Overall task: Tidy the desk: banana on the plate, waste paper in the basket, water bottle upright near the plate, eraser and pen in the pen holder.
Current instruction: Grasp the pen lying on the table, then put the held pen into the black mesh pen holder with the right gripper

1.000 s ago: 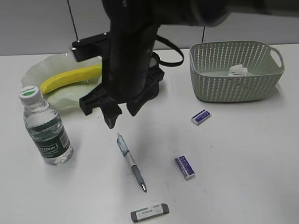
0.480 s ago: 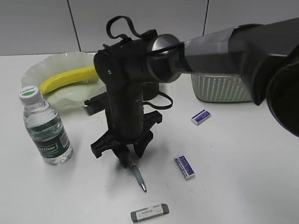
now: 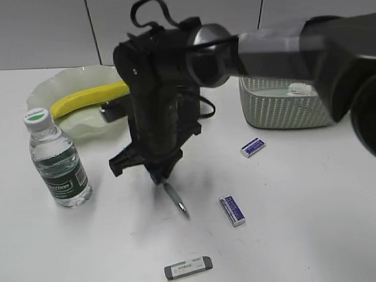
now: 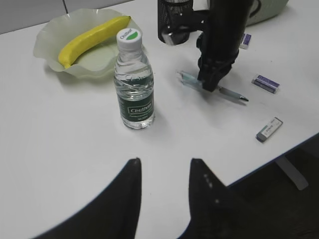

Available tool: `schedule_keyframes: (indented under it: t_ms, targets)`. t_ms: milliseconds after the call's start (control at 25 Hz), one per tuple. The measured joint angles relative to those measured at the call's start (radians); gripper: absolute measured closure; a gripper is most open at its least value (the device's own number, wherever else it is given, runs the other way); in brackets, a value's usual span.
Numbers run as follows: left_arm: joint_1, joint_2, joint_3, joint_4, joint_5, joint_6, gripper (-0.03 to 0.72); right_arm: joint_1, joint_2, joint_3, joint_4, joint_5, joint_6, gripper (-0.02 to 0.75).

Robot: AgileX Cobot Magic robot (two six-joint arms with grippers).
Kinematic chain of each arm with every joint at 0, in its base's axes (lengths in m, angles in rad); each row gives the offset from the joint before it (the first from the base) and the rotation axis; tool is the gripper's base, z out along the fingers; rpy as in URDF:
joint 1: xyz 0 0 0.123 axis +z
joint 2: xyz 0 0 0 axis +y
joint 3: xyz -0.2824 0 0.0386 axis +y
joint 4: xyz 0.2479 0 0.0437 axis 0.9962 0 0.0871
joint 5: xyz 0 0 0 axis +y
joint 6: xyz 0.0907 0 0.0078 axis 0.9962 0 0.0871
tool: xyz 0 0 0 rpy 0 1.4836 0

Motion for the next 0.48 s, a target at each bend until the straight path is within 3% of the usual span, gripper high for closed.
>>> schedule_keyframes:
  t_ms: [280, 480]
  targets:
    - [0.0, 0.0, 0.0, 0.0, 0.0, 0.0, 0.444, -0.001, -0.246, -0.01, -0.155, -0.142, 0.081, 0.628]
    - [0.0, 0.0, 0.0, 0.0, 0.0, 0.0, 0.444, -0.002, -0.406, 0.057, -0.387, -0.331, 0.227, 0.628]
